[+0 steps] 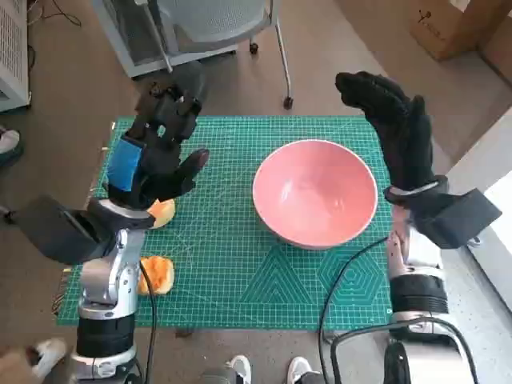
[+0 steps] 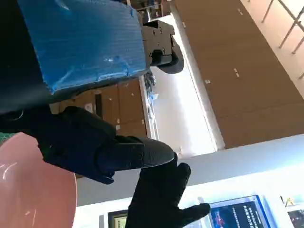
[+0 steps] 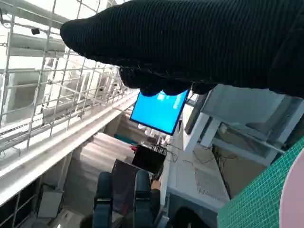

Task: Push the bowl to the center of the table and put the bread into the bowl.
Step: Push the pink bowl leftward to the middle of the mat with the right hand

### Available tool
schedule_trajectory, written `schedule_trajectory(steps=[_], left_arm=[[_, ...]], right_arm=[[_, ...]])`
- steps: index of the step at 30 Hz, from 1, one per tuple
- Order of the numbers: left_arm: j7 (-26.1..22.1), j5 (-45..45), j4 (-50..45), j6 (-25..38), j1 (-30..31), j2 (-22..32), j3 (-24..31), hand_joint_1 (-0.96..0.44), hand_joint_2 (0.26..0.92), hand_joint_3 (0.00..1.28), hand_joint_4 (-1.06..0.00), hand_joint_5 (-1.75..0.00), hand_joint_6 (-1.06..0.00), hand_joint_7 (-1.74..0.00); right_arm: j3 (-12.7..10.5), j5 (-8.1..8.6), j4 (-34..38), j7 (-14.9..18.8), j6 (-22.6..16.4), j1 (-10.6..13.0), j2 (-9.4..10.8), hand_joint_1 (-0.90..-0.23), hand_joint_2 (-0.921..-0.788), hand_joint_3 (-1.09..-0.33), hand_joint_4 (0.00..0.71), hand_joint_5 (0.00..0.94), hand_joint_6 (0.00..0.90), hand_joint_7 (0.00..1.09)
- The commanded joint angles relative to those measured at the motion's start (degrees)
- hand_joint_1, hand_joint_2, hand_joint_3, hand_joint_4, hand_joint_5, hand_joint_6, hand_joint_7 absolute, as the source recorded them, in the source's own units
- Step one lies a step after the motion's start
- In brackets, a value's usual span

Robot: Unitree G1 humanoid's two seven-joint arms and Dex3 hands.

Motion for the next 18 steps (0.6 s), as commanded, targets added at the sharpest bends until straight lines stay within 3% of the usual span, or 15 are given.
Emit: schedule_trajectory(steps=[1, 18], left_arm=[[0.0, 0.3, -0.5, 0.5, 0.1, 0.0, -0.2, -0.50, 0.810, 0.43, -0.08, -0.05, 0.00, -0.59], [-0.2, 0.4, -0.4, 1.1, -0.1, 0.2, -0.5, -0.51, 0.813, 0.42, -0.09, -0.05, 0.00, -0.60]], right_arm=[[-0.2, 0.91, 0.4, 0.9, 1.1, 1.4, 0.3, -0.641, -0.921, -0.643, 0.194, 0.000, 0.308, 0.00], [-0.2, 1.15, -0.2, 1.4, 1.4, 1.6, 0.2, -0.647, -0.921, -0.631, 0.195, 0.001, 0.307, 0.00]])
